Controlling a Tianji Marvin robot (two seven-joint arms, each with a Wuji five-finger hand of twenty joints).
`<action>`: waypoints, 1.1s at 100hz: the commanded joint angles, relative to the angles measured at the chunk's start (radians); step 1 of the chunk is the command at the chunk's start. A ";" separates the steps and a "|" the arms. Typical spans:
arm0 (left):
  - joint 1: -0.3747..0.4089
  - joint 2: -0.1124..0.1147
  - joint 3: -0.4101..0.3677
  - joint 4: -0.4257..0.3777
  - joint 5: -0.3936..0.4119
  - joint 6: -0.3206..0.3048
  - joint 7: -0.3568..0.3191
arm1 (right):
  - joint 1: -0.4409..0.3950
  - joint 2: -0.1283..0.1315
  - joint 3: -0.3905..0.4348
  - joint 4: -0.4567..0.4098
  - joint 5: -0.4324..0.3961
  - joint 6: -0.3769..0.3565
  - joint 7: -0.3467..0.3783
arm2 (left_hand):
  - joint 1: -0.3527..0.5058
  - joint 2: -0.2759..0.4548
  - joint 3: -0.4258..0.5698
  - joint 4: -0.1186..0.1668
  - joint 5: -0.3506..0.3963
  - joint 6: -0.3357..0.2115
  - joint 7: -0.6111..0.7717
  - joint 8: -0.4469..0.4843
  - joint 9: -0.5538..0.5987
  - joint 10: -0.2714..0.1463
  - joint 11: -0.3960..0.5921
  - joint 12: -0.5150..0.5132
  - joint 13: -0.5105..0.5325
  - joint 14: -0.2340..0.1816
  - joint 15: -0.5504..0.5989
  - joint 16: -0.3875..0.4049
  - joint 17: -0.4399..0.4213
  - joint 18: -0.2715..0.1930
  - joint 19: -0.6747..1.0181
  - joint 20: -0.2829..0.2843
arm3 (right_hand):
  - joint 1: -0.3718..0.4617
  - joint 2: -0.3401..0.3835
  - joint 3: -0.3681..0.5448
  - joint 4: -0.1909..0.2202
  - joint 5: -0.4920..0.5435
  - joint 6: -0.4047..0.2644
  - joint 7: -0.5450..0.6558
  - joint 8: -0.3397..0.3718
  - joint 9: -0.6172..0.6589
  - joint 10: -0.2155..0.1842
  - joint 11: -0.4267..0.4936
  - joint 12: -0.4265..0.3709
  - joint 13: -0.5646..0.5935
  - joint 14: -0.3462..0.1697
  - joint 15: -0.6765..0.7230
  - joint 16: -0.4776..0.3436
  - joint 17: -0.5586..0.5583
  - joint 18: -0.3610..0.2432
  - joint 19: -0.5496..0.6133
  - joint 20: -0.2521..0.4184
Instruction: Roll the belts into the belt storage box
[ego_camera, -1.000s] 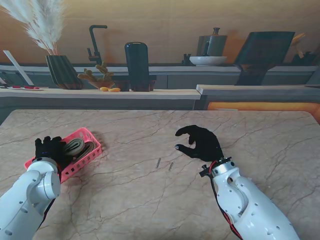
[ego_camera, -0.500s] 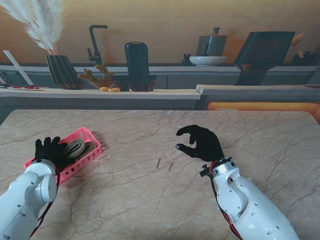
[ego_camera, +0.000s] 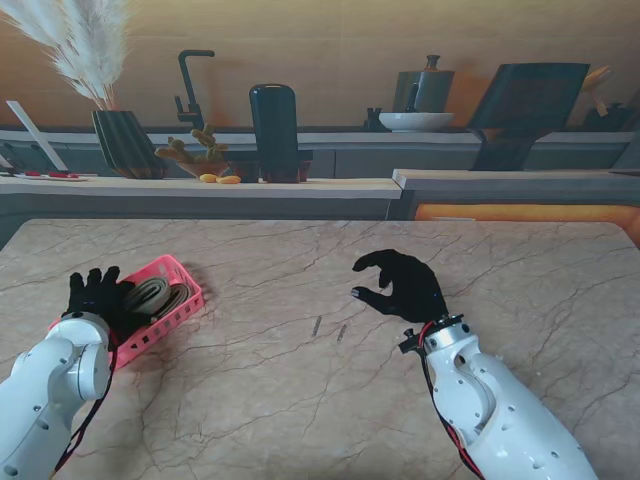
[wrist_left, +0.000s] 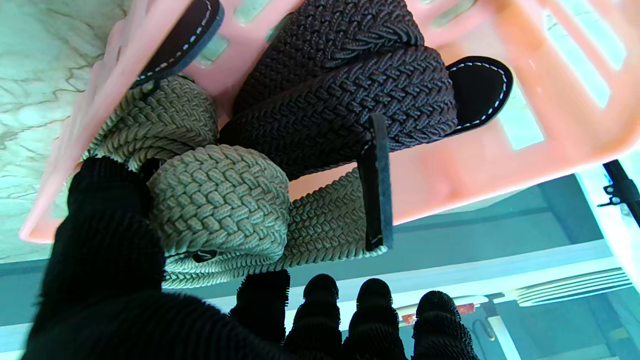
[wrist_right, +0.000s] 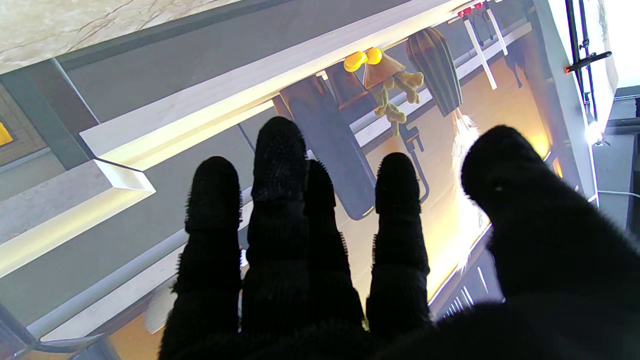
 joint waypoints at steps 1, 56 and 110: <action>-0.001 0.002 0.001 -0.004 0.008 0.004 -0.014 | 0.000 -0.006 -0.004 -0.002 0.003 0.003 0.002 | -0.043 0.023 -0.010 0.029 -0.020 0.026 -0.049 -0.017 -0.032 0.023 -0.038 -0.009 -0.028 0.018 -0.025 -0.013 -0.014 0.024 -0.012 0.013 | 0.038 0.051 -0.001 -0.010 0.019 -0.020 0.025 -0.010 0.008 -0.002 0.018 0.012 -0.006 -0.005 0.024 0.006 0.003 -0.010 0.019 0.029; 0.056 -0.015 -0.037 -0.068 -0.056 -0.053 0.115 | 0.004 -0.008 -0.008 0.003 0.003 0.004 -0.007 | -0.006 0.077 -0.007 0.026 -0.011 -0.016 -0.023 -0.012 0.032 0.049 0.077 0.025 -0.003 0.038 0.026 -0.002 -0.016 0.018 0.004 0.051 | 0.043 0.050 -0.003 -0.014 0.021 -0.023 0.062 -0.023 0.012 -0.003 0.025 0.012 -0.002 -0.006 0.029 0.005 0.005 -0.011 0.022 0.027; 0.151 -0.090 0.043 -0.243 -0.464 -0.195 0.371 | -0.016 -0.007 0.005 -0.014 0.007 0.003 -0.003 | 0.120 0.046 -0.004 0.023 0.098 0.023 0.131 0.078 0.326 0.117 0.221 0.129 0.231 0.169 0.277 0.128 0.074 0.132 0.626 0.233 | 0.023 0.053 0.013 0.004 -0.020 -0.005 -0.011 -0.009 0.027 -0.005 0.022 0.012 -0.017 0.018 -0.053 -0.035 -0.026 0.022 -0.018 0.008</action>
